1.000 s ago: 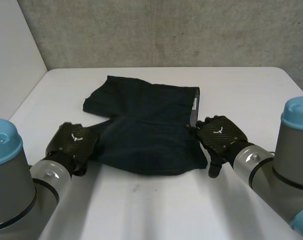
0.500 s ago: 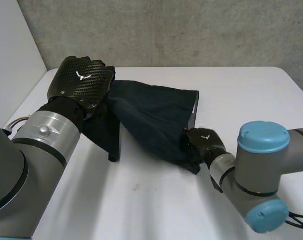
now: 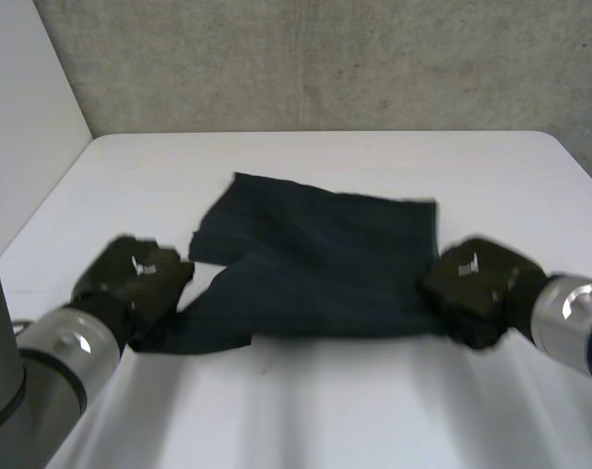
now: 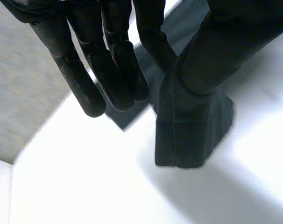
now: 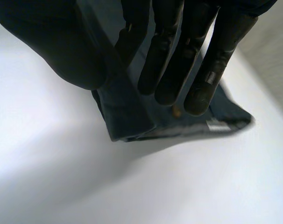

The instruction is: Fold the shorts.

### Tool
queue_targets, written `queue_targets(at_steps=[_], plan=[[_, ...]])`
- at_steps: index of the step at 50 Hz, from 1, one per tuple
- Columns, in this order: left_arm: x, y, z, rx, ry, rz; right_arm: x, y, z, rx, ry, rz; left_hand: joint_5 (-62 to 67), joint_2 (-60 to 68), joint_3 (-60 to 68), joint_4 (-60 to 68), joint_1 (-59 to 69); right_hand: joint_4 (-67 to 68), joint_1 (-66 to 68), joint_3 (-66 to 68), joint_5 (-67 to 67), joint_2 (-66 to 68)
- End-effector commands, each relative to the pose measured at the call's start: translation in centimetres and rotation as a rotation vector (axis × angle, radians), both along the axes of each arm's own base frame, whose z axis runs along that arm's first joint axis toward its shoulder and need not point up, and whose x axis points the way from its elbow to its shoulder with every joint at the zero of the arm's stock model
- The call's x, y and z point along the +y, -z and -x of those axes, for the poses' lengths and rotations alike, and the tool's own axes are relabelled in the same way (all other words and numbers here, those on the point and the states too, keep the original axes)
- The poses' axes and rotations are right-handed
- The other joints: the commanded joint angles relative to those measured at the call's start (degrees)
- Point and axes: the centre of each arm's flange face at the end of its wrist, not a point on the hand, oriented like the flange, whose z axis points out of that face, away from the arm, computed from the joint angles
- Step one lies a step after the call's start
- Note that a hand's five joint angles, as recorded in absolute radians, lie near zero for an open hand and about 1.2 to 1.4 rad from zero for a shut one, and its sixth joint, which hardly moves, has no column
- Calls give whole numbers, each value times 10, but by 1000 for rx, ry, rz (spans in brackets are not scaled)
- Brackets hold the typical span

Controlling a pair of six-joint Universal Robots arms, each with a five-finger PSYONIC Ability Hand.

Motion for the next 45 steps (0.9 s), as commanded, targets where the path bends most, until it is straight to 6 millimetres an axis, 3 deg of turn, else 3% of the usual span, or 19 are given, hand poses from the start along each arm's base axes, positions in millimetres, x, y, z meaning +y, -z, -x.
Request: queue_targets(at_steps=[1, 4, 6, 10, 19, 23, 30, 38, 44, 45], plan=[[14, 13, 1, -185, 132, -18, 19, 0, 8, 161, -100, -67, 147, 113, 115, 110, 141, 117, 234, 124, 147, 125], [-6, 1, 12, -154, 127, 92, -1, 0, 0, 77, -39, -29, 147, 113, 115, 110, 141, 117, 234, 124, 147, 125], [-27, 0, 26, -119, 121, 164, -25, 10, -9, 16, 14, -15, 147, 113, 115, 110, 141, 117, 234, 124, 147, 125], [-62, 0, 50, -69, 116, 262, -52, 15, -19, -11, 74, 46, 147, 113, 115, 110, 141, 117, 234, 124, 147, 125], [-159, 21, 114, 7, 90, 442, -103, 29, -34, 62, 245, 230, 147, 113, 115, 110, 141, 117, 234, 124, 147, 125], [-191, 36, 135, -16, 95, 516, -120, 40, -41, 39, 247, 277, 147, 113, 115, 110, 141, 117, 234, 124, 147, 125], [-223, 69, 158, -69, 132, 617, -150, 61, -51, 40, 262, 384, 147, 113, 115, 110, 141, 117, 234, 124, 147, 125], [-238, 105, 170, -35, 194, 657, -176, 83, -56, 95, 279, 491, 140, 107, 109, 103, 135, 117, 234, 124, 147, 125], [-241, 114, 170, -4, 190, 647, -189, 102, -59, 116, 279, 526, -78, -112, -110, -115, -83, 117, 234, 124, 147, 125], [-241, 114, 170, 9, 186, 646, -193, 103, -60, 111, 293, 545, -268, -302, -300, -305, -274, 93, 209, 100, 123, 101]])
